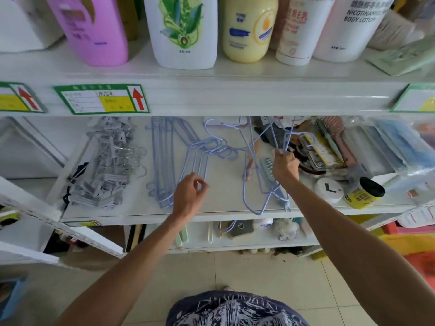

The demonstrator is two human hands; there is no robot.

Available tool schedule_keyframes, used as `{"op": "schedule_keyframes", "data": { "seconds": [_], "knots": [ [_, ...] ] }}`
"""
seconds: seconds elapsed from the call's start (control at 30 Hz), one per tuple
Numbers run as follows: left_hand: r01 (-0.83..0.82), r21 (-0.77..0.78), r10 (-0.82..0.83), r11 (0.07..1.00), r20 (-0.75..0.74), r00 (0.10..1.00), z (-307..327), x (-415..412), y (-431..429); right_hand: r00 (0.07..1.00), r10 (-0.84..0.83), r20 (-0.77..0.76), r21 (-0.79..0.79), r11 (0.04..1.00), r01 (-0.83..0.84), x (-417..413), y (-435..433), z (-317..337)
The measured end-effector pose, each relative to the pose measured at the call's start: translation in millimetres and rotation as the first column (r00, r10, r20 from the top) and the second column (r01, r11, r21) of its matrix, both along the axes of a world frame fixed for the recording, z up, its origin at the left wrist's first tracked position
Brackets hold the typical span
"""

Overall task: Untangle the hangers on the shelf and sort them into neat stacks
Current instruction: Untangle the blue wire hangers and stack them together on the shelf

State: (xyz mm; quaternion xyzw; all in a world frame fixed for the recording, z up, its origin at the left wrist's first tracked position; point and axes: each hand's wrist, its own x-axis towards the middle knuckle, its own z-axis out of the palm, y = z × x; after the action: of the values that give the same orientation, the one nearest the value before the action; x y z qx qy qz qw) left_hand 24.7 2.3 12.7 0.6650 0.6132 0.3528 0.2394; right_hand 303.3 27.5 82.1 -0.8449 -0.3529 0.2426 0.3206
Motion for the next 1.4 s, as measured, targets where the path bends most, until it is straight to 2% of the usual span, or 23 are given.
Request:
{"op": "schedule_keyframes", "data": {
  "seconds": [0.03, 0.1, 0.17, 0.37, 0.47, 0.67, 0.73, 0.77, 0.8, 0.83, 0.87, 0.9, 0.97, 1.0, 1.1, 1.2, 1.4],
  "knots": [
    [-0.052, 0.084, 0.065, 0.995, -0.151, 0.986, -1.8, -2.9, 10.3, 1.0, -0.011, -0.003, 0.001, 1.0, 0.011, -2.4, 0.6, -0.3],
    [-0.106, 0.088, 0.135, 0.99, -0.472, 0.871, -7.6, -1.8, 26.2, 1.0, -0.009, 0.026, -0.013, 1.0, 0.01, -9.8, 1.7, 0.7],
    [-0.159, -0.008, 0.123, 0.987, -0.593, 0.796, -12.6, 2.7, 32.8, 0.996, 0.018, 0.082, -0.03, 0.999, -0.015, -17.3, 1.9, 4.2],
    [-0.135, -0.043, 0.079, 0.99, -0.626, 0.776, -13.1, -1.0, 36.4, 0.99, -0.101, 0.093, -0.007, 0.995, 0.102, -23.6, 8.6, 20.5],
    [-0.122, -0.067, 0.051, 0.99, -0.638, 0.769, -10.2, -4.5, 37.7, 0.974, -0.226, 0.017, 0.05, 0.973, 0.225, -22.5, 11.8, 28.0],
    [-0.096, -0.131, -0.003, 0.987, -0.607, 0.795, 0.6, -10.3, 35.5, 0.942, -0.331, -0.057, 0.158, 0.928, 0.336, -29.9, 11.0, 38.1],
    [-0.037, -0.078, -0.008, 0.996, -0.508, 0.862, 12.5, -5.5, 37.4, 0.936, -0.345, -0.069, 0.188, 0.917, 0.352, -35.5, 10.2, 41.7],
    [0.038, -0.032, -0.047, 0.999, -0.363, 0.931, 21.3, -1.2, 37.7, 0.933, -0.351, -0.077, 0.199, 0.912, 0.359, -39.7, 9.6, 44.4],
    [0.139, -0.007, -0.138, 0.99, -0.152, 0.979, 35.6, 3.4, 35.5, 0.934, -0.35, -0.076, 0.205, 0.911, 0.358, -44.8, 9.0, 47.6],
    [0.258, -0.037, -0.256, 0.965, 0.061, 0.965, 52.2, 9.7, 31.0, 0.937, -0.343, -0.062, 0.207, 0.914, 0.349, -50.2, 9.0, 50.4],
    [0.384, -0.092, -0.359, 0.919, 0.211, 0.909, 69.8, 16.2, 24.5, 0.942, -0.333, -0.046, 0.211, 0.919, 0.334, -56.0, 9.2, 53.2],
    [0.491, -0.167, -0.434, 0.855, 0.29, 0.853, 85.0, 23.1, 18.3, 0.946, -0.323, -0.033, 0.218, 0.921, 0.322, -62.1, 9.8, 55.5],
    [0.602, -0.292, -0.509, 0.744, 0.337, 0.792, 98.6, 39.4, 13.3, 0.95, -0.311, -0.025, 0.247, 0.919, 0.307, -74.6, 11.3, 59.9],
    [0.611, -0.311, -0.514, 0.728, 0.343, 0.786, 102.2, 44.2, 10.6, 0.954, -0.3, -0.019, 0.268, 0.918, 0.294, -80.9, 11.8, 62.6],
    [0.584, -0.294, -0.462, 0.756, 0.392, 0.795, 100.3, 47.7, 11.1, 0.97, -0.244, -0.007, 0.333, 0.914, 0.232, -96.8, 12.8, 75.8],
    [0.543, -0.221, -0.354, 0.81, 0.555, 0.753, 99.2, 42.2, 5.3, 0.98, -0.196, -0.042, 0.354, 0.914, 0.198, -106.6, 15.6, 88.3],
    [0.621, -0.263, -0.309, 0.738, 0.687, 0.658, 98.3, 26.5, -1.3, 0.994, -0.09, 0.06, 0.333, 0.941, 0.064, -119.3, 12.7, 88.8]
  ]
}}
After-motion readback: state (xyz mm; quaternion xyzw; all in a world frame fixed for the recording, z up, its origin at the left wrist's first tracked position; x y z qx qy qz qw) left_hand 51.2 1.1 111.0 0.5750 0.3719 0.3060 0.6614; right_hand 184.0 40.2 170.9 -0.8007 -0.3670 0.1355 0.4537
